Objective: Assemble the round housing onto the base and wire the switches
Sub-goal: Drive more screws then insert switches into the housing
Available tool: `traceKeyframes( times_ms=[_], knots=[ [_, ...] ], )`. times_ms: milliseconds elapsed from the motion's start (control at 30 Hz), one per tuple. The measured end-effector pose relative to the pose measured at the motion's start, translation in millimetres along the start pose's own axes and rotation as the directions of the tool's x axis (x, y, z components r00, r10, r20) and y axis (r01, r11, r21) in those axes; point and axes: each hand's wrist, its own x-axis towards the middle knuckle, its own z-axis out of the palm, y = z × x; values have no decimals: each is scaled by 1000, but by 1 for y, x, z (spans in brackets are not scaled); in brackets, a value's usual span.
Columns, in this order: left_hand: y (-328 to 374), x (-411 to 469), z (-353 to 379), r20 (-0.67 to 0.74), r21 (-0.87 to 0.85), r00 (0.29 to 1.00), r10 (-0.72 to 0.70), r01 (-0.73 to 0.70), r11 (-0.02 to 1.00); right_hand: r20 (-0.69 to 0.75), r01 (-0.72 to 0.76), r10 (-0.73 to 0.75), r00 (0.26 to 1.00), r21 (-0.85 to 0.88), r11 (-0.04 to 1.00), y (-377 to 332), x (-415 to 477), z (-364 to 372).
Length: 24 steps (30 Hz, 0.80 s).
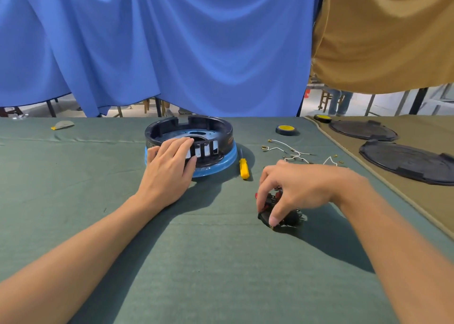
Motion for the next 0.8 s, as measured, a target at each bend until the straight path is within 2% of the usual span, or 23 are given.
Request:
traceKeyframes(
  times_ms=[167, 267, 333, 433, 533, 667, 800],
  knots=[
    [2, 0, -2, 34, -30, 999, -19, 20, 999, -78, 65, -60, 995, 68, 996, -4, 3, 3],
    [4, -2, -6, 12, -85, 1000, -18, 19, 996, -227, 118, -63, 972, 236, 965, -9, 7, 4],
    [7, -5, -13, -73, -164, 997, -5, -7, 986, -410, 133, -15, 912, 262, 956, -12, 14, 10],
    [18, -13, -21, -173, -236, 975, 138, -177, 955, -662, 163, 37, 749, 237, 958, -21, 29, 27],
    [23, -16, -23, -136, -271, 954, 267, -295, 916, -738, 230, 35, 674, 254, 940, -27, 41, 39],
    [22, -13, -22, -82, -339, 965, 251, -264, 903, -797, 285, -4, 604, 211, 935, -34, 50, 43],
    [18, -10, -21, -169, -350, 973, 155, -206, 914, -840, 314, -22, 543, 179, 933, -46, 66, 33]
  ],
)
